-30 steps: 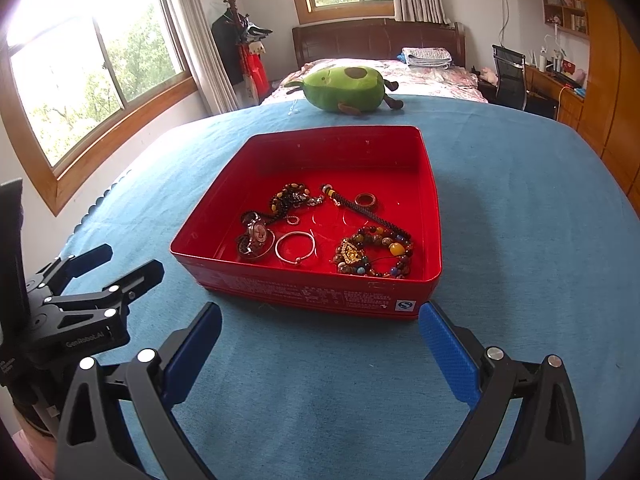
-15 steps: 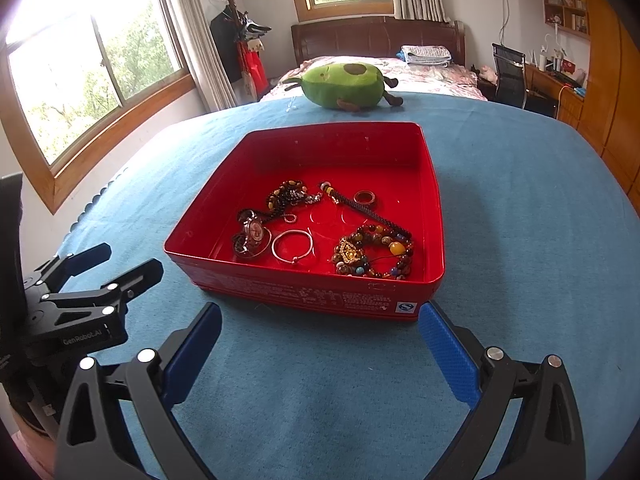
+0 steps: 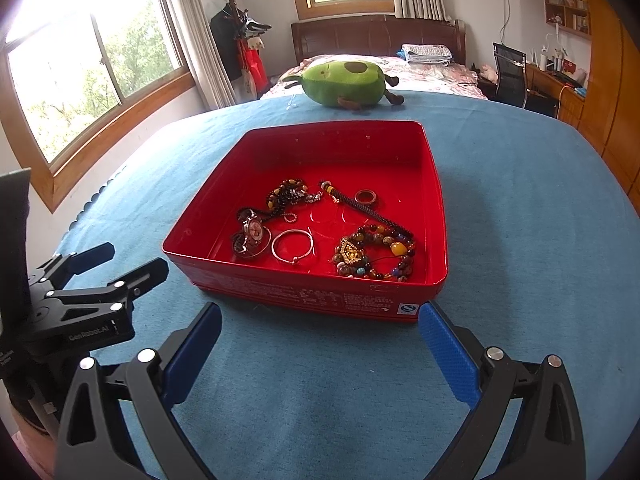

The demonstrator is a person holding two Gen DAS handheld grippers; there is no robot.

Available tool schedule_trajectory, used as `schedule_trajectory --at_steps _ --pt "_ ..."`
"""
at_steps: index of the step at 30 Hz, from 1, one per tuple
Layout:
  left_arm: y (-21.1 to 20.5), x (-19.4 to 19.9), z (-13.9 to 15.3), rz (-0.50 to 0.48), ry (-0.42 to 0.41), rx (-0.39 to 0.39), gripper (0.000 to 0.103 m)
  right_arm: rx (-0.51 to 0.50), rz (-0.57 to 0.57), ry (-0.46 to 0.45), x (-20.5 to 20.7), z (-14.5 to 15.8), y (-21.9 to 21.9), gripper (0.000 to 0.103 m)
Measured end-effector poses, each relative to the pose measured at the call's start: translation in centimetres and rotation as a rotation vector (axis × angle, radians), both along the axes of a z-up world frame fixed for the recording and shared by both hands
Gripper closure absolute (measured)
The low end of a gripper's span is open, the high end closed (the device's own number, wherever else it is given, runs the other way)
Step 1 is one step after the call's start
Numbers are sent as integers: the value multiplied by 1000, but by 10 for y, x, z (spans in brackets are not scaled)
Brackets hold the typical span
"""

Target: Organize jewelry

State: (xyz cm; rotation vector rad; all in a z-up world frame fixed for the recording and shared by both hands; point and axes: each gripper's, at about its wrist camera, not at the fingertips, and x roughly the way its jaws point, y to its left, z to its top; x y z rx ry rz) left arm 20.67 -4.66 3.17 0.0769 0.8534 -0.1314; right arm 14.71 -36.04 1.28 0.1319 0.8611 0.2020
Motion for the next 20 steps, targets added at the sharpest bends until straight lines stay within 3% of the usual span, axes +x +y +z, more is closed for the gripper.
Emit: schedule_trajectory --at_steps 20 --pt "-1 5 -4 0 14 3 3 0 -5 15 2 -4 0 4"
